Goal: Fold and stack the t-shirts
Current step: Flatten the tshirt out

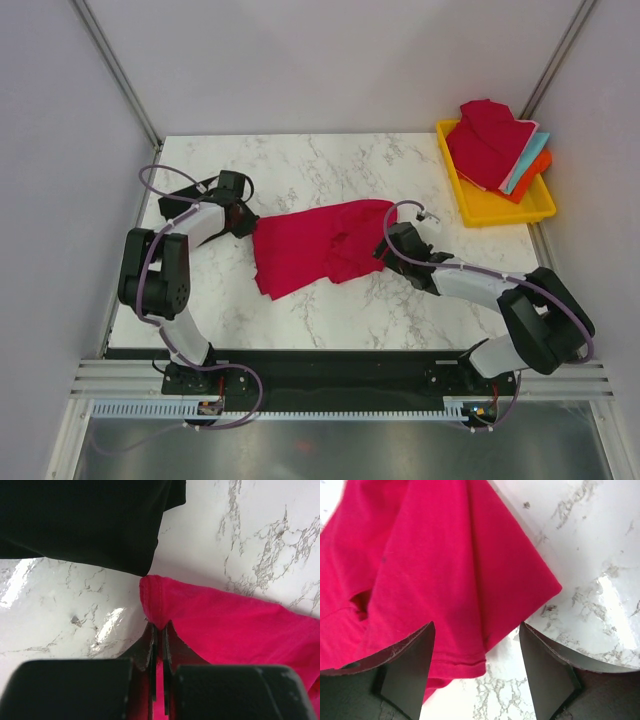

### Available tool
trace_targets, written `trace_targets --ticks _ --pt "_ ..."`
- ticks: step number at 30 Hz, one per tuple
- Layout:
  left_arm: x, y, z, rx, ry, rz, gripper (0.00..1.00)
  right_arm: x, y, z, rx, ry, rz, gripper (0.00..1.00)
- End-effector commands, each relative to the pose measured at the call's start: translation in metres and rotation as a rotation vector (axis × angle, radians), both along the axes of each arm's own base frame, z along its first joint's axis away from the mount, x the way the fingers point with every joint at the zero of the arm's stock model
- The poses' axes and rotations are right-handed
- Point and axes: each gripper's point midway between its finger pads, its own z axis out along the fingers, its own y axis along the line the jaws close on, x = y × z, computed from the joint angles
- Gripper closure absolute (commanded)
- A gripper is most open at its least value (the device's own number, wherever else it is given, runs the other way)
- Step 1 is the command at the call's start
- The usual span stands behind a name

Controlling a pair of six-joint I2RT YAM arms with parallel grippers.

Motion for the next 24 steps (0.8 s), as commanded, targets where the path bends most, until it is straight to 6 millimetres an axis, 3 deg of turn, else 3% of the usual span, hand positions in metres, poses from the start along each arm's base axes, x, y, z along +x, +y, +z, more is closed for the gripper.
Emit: trace_targets --ticks 1,4,7,12,16,19,24 --pt "0.003 0.002 0.005 -0.017 -0.024 0.047 0.98 0.005 0.005 0.000 0.036 -0.002 -0.036 0.24" --pt "0.002 0.000 0.010 -0.025 -0.037 0.049 0.98 0.006 0.006 0.001 0.050 -0.021 -0.035 0.29" --pt "0.003 -0.001 0.010 -0.034 -0.042 0.046 0.98 0.006 0.013 0.001 0.066 -0.017 -0.009 0.50" --pt "0.002 -0.006 0.011 -0.055 -0.037 0.032 0.98 0.006 0.015 0.013 0.093 -0.041 0.001 0.71" --pt "0.002 -0.006 0.012 -0.056 -0.041 0.027 0.98 0.005 0.016 0.019 0.111 -0.058 0.003 0.95" --pt "0.002 -0.007 0.014 -0.061 -0.045 0.022 0.98 0.005 0.019 0.018 0.117 -0.048 0.015 1.00" --pt "0.002 -0.006 0.015 -0.054 -0.050 0.024 0.98 0.009 0.012 0.022 0.095 -0.064 -0.002 1.00"
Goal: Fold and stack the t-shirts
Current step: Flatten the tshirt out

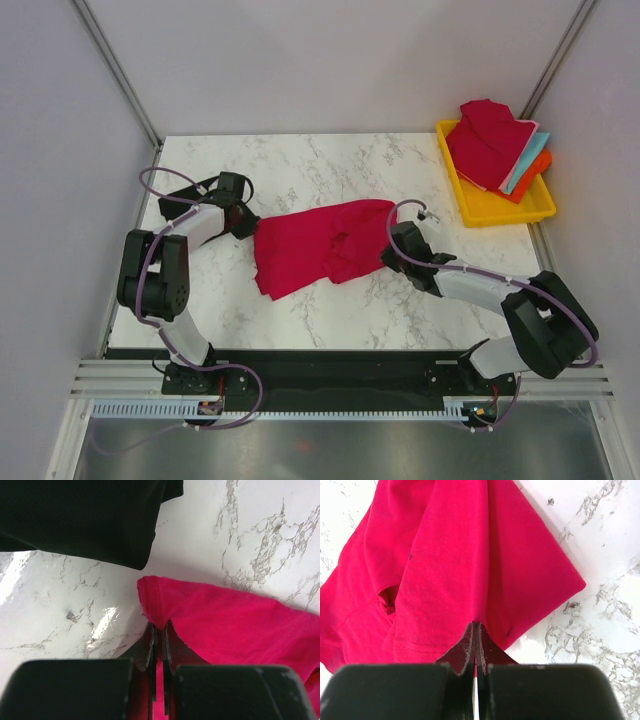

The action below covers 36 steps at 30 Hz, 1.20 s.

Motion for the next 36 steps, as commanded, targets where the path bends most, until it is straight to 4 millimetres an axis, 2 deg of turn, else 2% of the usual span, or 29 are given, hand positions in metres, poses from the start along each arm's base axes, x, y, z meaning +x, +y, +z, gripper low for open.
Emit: trace_targets --ticks 1,3,4,5,6,7,9,10,11,13,14,17,18,20,21,23,24,25,26,28,30,31,33,36 --pt "0.003 -0.001 0.015 -0.022 -0.048 0.024 0.98 0.012 -0.013 0.017 0.002 -0.046 -0.041 1.00" --pt "0.004 -0.002 0.016 -0.025 -0.051 0.025 0.98 0.017 -0.030 0.025 0.009 -0.055 -0.065 1.00" --pt "0.003 -0.003 0.017 -0.029 -0.051 0.022 0.98 0.026 -0.053 0.033 0.025 -0.067 -0.113 1.00" --pt "0.003 -0.003 0.018 -0.030 -0.054 0.021 0.98 0.028 -0.064 0.038 0.018 -0.071 -0.116 1.00" --pt "0.002 -0.004 0.021 -0.030 -0.062 0.016 0.98 0.032 -0.089 0.042 0.005 -0.063 -0.170 1.00" --pt "0.001 -0.006 0.023 -0.027 -0.067 0.009 0.98 0.034 -0.100 0.057 0.002 -0.097 -0.184 1.00" --pt "-0.001 -0.015 0.041 -0.023 -0.115 -0.017 0.98 0.036 -0.123 0.078 -0.053 -0.138 -0.229 1.00" --pt "-0.002 -0.017 0.047 -0.008 -0.136 -0.019 0.98 0.034 -0.127 0.093 -0.066 -0.176 -0.228 1.00" --pt "-0.004 -0.019 0.065 -0.005 -0.183 -0.029 0.98 0.034 -0.130 0.101 -0.083 -0.196 -0.231 1.00" --pt "-0.010 -0.025 0.080 0.008 -0.227 -0.044 0.98 0.033 -0.134 0.124 -0.111 -0.247 -0.224 1.00" --pt "-0.013 -0.025 0.097 -0.002 -0.270 -0.044 0.98 0.033 -0.137 0.128 -0.125 -0.249 -0.227 1.00" --pt "-0.023 -0.022 0.113 -0.015 -0.317 -0.036 0.98 0.030 -0.147 0.156 -0.170 -0.288 -0.252 1.00" --pt "-0.028 -0.021 0.128 -0.027 -0.358 -0.035 0.98 0.026 -0.153 0.169 -0.178 -0.314 -0.276 1.00" --pt "-0.034 -0.018 0.140 -0.033 -0.395 -0.031 0.98 0.022 -0.159 0.184 -0.189 -0.347 -0.295 1.00" --pt "-0.039 -0.016 0.155 -0.043 -0.438 -0.028 0.98 0.016 -0.162 0.200 -0.185 -0.387 -0.306 1.00" --pt "-0.046 -0.013 0.169 -0.048 -0.483 -0.018 0.98 0.008 -0.169 0.215 -0.203 -0.421 -0.326 1.00" --pt "-0.050 -0.012 0.173 -0.052 -0.497 -0.019 0.98 0.001 -0.172 0.232 -0.200 -0.455 -0.333 1.00" --pt "-0.057 -0.009 0.192 -0.066 -0.553 -0.016 0.98 -0.003 -0.176 0.240 -0.216 -0.472 -0.338 1.00" --pt "-0.062 -0.009 0.196 -0.073 -0.568 -0.017 0.98 -0.008 -0.178 0.252 -0.220 -0.489 -0.339 1.00" --pt "-0.073 -0.006 0.221 -0.087 -0.644 -0.028 0.98 -0.018 -0.183 0.273 -0.232 -0.532 -0.349 1.00" --pt "-0.082 -0.003 0.234 -0.088 -0.686 -0.036 0.98 -0.032 -0.187 0.295 -0.230 -0.576 -0.358 1.00" --pt "-0.089 -0.001 0.245 -0.095 -0.720 -0.036 0.98 -0.037 -0.189 0.300 -0.231 -0.588 -0.363 1.00" --pt "-0.097 -0.002 0.254 -0.109 -0.742 -0.048 0.98 -0.052 -0.193 0.318 -0.221 -0.636 -0.366 1.00" --pt "-0.109 0.001 0.269 -0.118 -0.782 -0.055 0.98 -0.071 -0.199 0.332 -0.208 -0.684 -0.387 1.00"
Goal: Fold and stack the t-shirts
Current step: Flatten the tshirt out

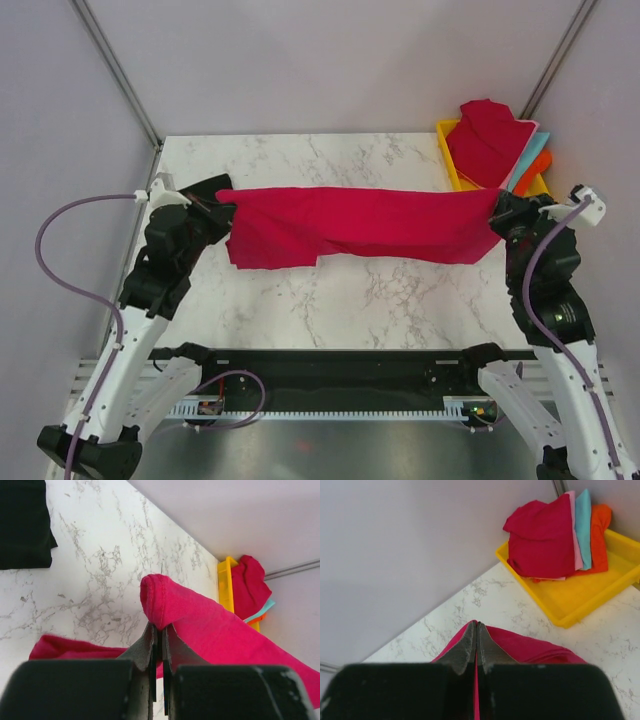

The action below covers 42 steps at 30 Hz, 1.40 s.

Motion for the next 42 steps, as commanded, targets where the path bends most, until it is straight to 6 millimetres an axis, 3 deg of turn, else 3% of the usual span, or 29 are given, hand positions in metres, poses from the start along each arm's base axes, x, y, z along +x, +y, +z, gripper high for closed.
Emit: trace_targets --ticks 1,5,7,8,10,11,12,13,15,16,17,18,19,20,22,27,28,30,31,34,39,42 --pt "-0.009 0.007 0.019 0.012 -0.051 0.015 0.98 -0.026 -0.016 0.026 -0.019 -0.063 -0.053 1.00" --pt "-0.010 0.012 0.019 0.037 -0.019 0.029 0.98 -0.022 -0.015 0.023 -0.022 -0.044 -0.052 1.00" --pt "0.005 0.009 -0.003 0.070 0.064 0.031 0.98 0.002 -0.007 0.003 -0.026 0.034 -0.038 1.00" --pt "0.012 0.010 -0.010 0.076 0.092 0.040 0.98 0.023 -0.001 -0.017 -0.032 0.100 -0.029 1.00" --pt "0.032 0.007 -0.053 0.063 0.228 0.044 0.98 0.046 0.010 -0.042 -0.001 0.159 -0.014 1.00" --pt "0.044 0.008 -0.061 0.014 0.244 0.030 0.98 0.068 0.016 -0.066 0.003 0.218 -0.013 1.00" --pt "0.058 0.009 -0.090 -0.017 0.324 0.025 0.98 0.080 0.019 -0.077 0.033 0.237 -0.021 1.00" --pt "0.065 0.012 -0.105 -0.053 0.353 0.021 0.98 0.092 0.022 -0.086 0.045 0.256 -0.027 1.00" --pt "0.090 0.020 -0.127 -0.125 0.372 0.017 0.98 0.130 0.022 -0.104 0.086 0.300 -0.048 1.00" --pt "0.097 0.022 -0.134 -0.133 0.377 0.021 0.95 0.147 0.030 -0.089 0.137 0.272 -0.013 1.00" --pt "0.104 0.023 -0.136 -0.136 0.371 0.006 0.88 0.167 0.026 -0.112 0.155 0.329 -0.021 0.97" --pt "0.108 0.022 -0.139 -0.118 0.374 -0.011 0.50 0.177 0.027 -0.113 0.171 0.337 -0.007 0.87" --pt "0.115 0.021 -0.143 -0.112 0.399 -0.016 0.25 0.187 0.033 -0.105 0.184 0.334 0.030 0.58" --pt "0.113 0.020 -0.146 -0.109 0.424 -0.024 0.14 0.194 0.035 -0.120 0.173 0.378 0.037 0.13" --pt "0.111 0.016 -0.147 -0.107 0.429 -0.041 0.01 0.189 0.043 -0.139 0.180 0.427 0.077 0.11" --pt "0.091 0.019 -0.133 -0.027 0.389 0.002 0.03 0.154 0.038 -0.172 0.165 0.464 0.076 0.22" --pt "0.082 0.015 -0.135 -0.007 0.402 -0.001 0.03 0.142 0.035 -0.190 0.150 0.502 0.070 0.24" --pt "0.072 0.023 -0.125 0.044 0.374 0.062 0.05 0.129 0.033 -0.194 0.113 0.506 0.081 0.25" --pt "0.064 0.021 -0.130 0.063 0.383 0.066 0.08 0.118 0.032 -0.210 0.103 0.540 0.082 0.26" --pt "0.047 0.031 -0.142 0.069 0.410 0.129 0.13 0.102 0.039 -0.225 0.127 0.539 0.120 0.29" --pt "0.024 0.033 -0.174 0.123 0.518 0.101 0.16 0.092 0.052 -0.241 0.124 0.520 0.143 0.32" --pt "0.005 0.045 -0.200 0.154 0.623 0.163 0.18 0.094 0.058 -0.248 0.137 0.511 0.151 0.34"
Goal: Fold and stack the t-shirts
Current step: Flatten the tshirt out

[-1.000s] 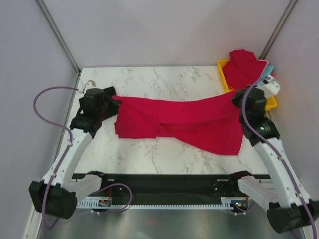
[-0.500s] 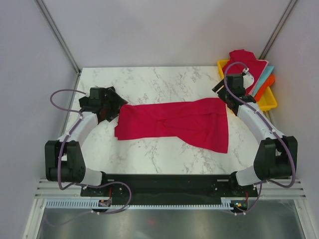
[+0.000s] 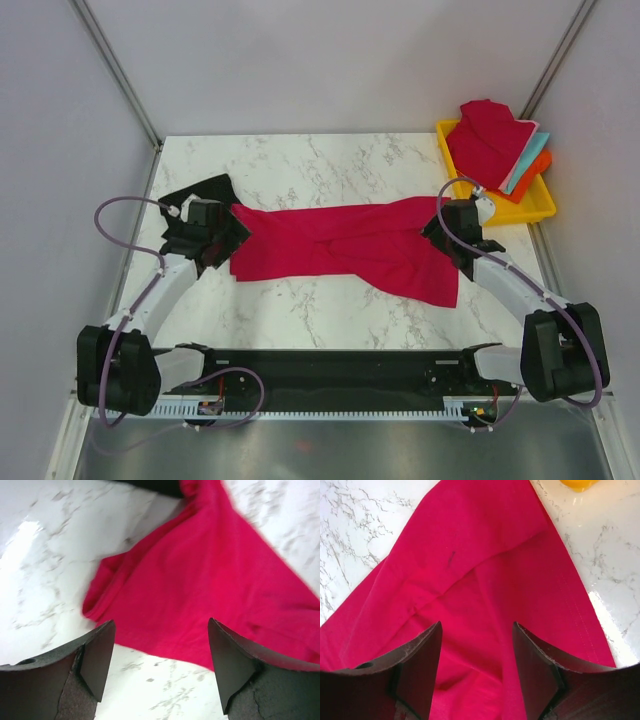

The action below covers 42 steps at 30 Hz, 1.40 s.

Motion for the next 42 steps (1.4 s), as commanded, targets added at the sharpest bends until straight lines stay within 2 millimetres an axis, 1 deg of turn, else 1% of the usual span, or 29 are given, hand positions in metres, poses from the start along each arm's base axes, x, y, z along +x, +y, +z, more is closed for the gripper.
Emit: trace_targets --ticks 1,4,6,7,8,9,10,12,15,18,23,25,26,27,28,29,33,34,36,38,39,41,42 --pt "-0.027 0.019 -0.038 0.097 0.153 0.048 0.19 0.017 0.008 0.020 0.026 -0.105 0.005 0.34" --pt "-0.041 0.019 -0.060 0.118 0.238 0.004 0.23 0.017 0.002 0.015 -0.001 -0.086 -0.019 0.35" --pt "-0.047 0.019 -0.069 0.133 0.268 -0.026 0.25 0.017 0.001 0.013 -0.005 -0.083 -0.028 0.36" --pt "-0.053 0.019 -0.075 0.138 0.285 -0.034 0.25 0.016 0.000 0.010 -0.010 -0.074 -0.032 0.36" --pt "-0.055 0.019 -0.076 0.141 0.288 -0.041 0.26 0.016 -0.002 0.008 -0.012 -0.072 -0.040 0.36" --pt "-0.060 0.020 -0.080 0.144 0.295 -0.042 0.29 0.016 -0.002 0.006 -0.013 -0.065 -0.044 0.36" --pt "-0.061 0.019 -0.081 0.146 0.294 -0.047 0.30 0.016 -0.001 0.004 -0.010 -0.058 -0.044 0.37" --pt "-0.062 0.019 -0.080 0.150 0.285 -0.048 0.37 0.016 0.000 0.003 -0.001 -0.055 -0.048 0.36" --pt "-0.062 0.016 -0.083 0.143 0.287 -0.057 0.45 0.015 -0.001 0.002 -0.003 -0.056 -0.052 0.37" --pt "-0.061 0.013 -0.090 0.138 0.316 -0.076 0.50 0.015 -0.002 0.005 -0.004 -0.066 -0.058 0.37" --pt "-0.057 0.014 -0.098 0.145 0.343 -0.066 0.51 0.014 -0.003 0.006 0.000 -0.070 -0.060 0.36" --pt "-0.055 0.016 -0.099 0.155 0.349 -0.056 0.52 0.013 -0.003 0.007 0.000 -0.074 -0.061 0.36" --pt "-0.054 0.018 -0.099 0.159 0.349 -0.049 0.57 0.013 -0.004 0.007 -0.002 -0.075 -0.063 0.36" --pt "-0.053 0.018 -0.099 0.159 0.346 -0.048 0.71 0.012 -0.004 0.007 -0.003 -0.075 -0.065 0.36" --pt "-0.051 0.019 -0.098 0.161 0.340 -0.046 0.79 0.013 -0.004 0.008 -0.002 -0.079 -0.065 0.36" --pt "-0.050 0.020 -0.097 0.164 0.334 -0.039 0.92 0.013 -0.005 0.009 -0.003 -0.081 -0.067 0.36" --pt "-0.042 0.022 -0.097 0.159 0.324 -0.031 0.94 0.012 -0.005 0.007 -0.008 -0.076 -0.067 0.36" --pt "-0.041 0.021 -0.097 0.152 0.323 -0.037 0.98 0.011 -0.006 0.006 -0.009 -0.074 -0.069 0.37" --pt "-0.039 0.020 -0.095 0.143 0.315 -0.045 0.98 0.011 -0.006 0.007 -0.012 -0.075 -0.068 0.38" --pt "-0.036 0.017 -0.088 0.132 0.276 -0.066 0.98 0.012 -0.006 0.008 -0.011 -0.080 -0.067 0.38" --pt "-0.036 0.016 -0.079 0.125 0.234 -0.071 0.98 0.012 -0.006 0.008 -0.012 -0.081 -0.066 0.38" --pt "-0.034 0.014 -0.069 0.115 0.175 -0.085 0.98 0.012 -0.006 0.007 -0.013 -0.078 -0.066 0.38" --pt "-0.037 0.014 -0.066 0.116 0.157 -0.085 0.98 0.012 -0.006 0.007 -0.014 -0.077 -0.067 0.38"
